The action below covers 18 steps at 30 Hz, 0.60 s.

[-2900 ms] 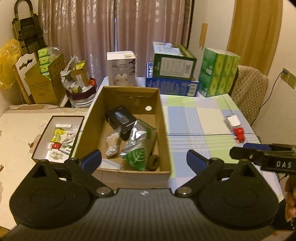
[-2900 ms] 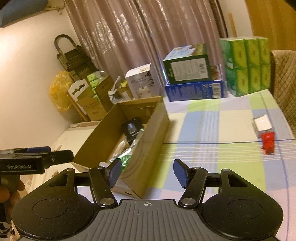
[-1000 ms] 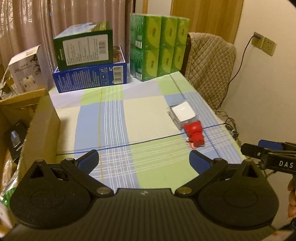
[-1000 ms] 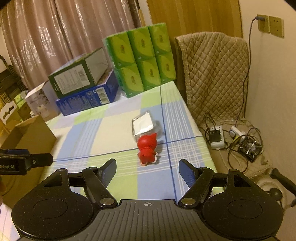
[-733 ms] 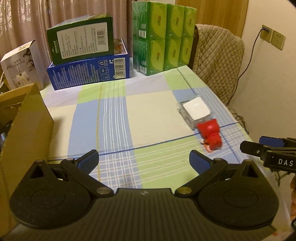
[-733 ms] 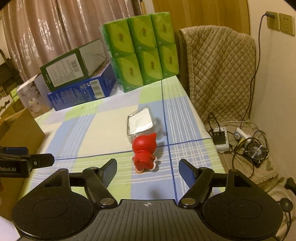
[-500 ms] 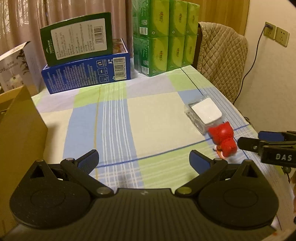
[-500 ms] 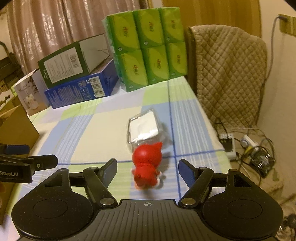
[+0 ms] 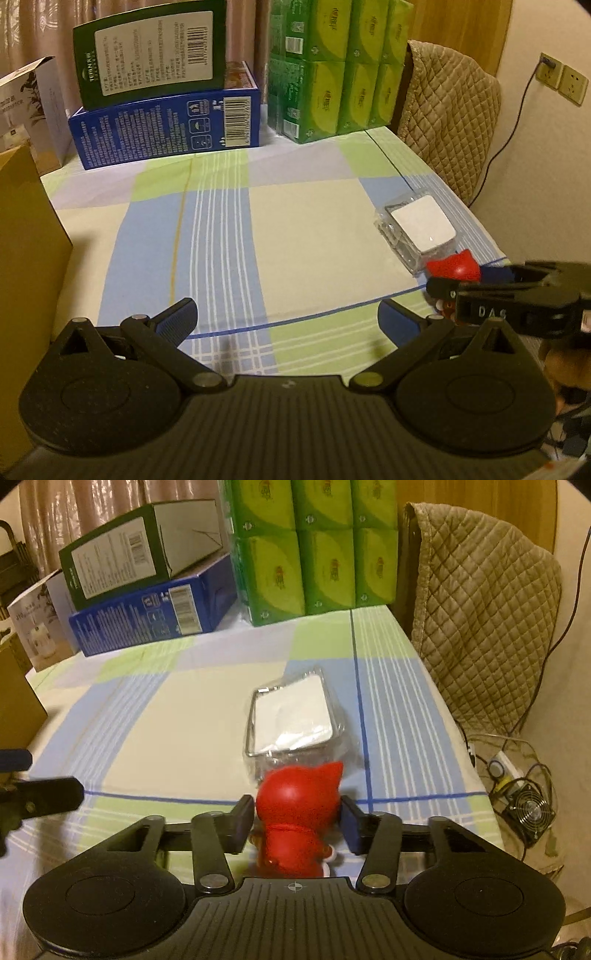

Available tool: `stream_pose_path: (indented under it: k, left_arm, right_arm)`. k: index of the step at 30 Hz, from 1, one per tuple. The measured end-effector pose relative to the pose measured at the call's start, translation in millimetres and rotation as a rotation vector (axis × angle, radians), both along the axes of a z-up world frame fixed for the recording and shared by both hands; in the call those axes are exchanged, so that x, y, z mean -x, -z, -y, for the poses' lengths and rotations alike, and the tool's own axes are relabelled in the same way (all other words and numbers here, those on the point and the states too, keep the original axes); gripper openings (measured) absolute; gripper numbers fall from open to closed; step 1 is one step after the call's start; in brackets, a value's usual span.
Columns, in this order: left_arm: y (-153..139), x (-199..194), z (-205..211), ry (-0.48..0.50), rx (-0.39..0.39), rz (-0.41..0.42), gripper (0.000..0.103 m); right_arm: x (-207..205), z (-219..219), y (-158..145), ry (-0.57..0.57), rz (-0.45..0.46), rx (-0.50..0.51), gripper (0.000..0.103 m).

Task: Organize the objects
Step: 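Close the right tool around the red cat figurine, then grasp the clear plastic box with the left tool while the right tool holds the figurine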

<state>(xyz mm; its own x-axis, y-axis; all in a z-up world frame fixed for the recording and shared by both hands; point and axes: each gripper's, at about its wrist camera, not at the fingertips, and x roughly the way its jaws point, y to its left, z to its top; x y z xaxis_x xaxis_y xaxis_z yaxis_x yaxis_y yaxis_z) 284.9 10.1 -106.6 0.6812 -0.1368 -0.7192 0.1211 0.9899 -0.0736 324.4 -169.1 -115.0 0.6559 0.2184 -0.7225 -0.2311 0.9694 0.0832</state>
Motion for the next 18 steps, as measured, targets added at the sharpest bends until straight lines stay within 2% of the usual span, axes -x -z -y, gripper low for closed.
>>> stream_pose_path:
  k: [7, 11, 18]
  left_arm:
    - [-0.2, 1.1, 1.7, 0.023, 0.013, 0.001, 0.102]
    - [0.5, 0.7, 0.3, 0.021, 0.012, 0.001, 0.102]
    - [-0.3, -5.9, 1.1, 0.021, 0.031, -0.003, 0.102]
  right_arm:
    - [0.6, 9.0, -6.5, 0.058, -0.006, 0.01, 0.043]
    - [0.8, 18.6, -14.5, 0.101, 0.022, 0.019, 0.043]
    - [-18.1, 33.5, -12.6, 0.15, 0.038, 0.047, 0.043]
